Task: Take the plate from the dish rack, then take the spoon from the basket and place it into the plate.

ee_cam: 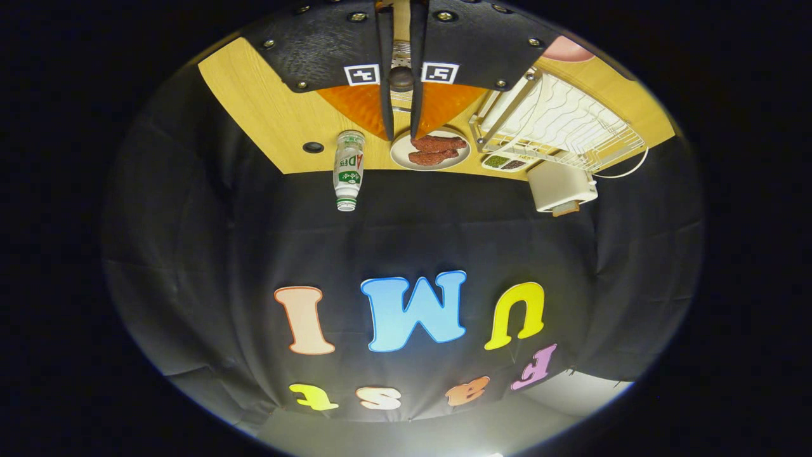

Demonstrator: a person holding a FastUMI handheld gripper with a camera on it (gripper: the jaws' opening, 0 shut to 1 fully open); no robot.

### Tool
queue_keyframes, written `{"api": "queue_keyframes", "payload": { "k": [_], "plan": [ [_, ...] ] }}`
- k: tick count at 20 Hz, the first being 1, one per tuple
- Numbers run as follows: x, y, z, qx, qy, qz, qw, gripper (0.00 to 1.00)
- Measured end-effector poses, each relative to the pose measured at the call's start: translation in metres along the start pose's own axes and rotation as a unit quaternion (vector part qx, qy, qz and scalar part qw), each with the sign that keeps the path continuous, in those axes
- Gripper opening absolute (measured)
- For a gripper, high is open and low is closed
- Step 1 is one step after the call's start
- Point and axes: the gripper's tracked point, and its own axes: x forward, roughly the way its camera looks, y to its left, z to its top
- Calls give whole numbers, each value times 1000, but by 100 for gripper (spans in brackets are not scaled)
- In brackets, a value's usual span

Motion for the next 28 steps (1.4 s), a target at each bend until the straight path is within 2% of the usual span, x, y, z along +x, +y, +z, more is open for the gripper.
{"api": "queue_keyframes", "payload": {
  "k": [5, 11, 19, 28],
  "plan": [
    [-40, 13, 31, 5, -5, 9, 1000, 10],
    [-87, 42, 36, 11, 9, 44, 999, 10],
    [-118, 81, 10, -23, 43, 101, 994, 10],
    [-122, 139, -34, -52, 88, 174, 979, 10]
  ]
}}
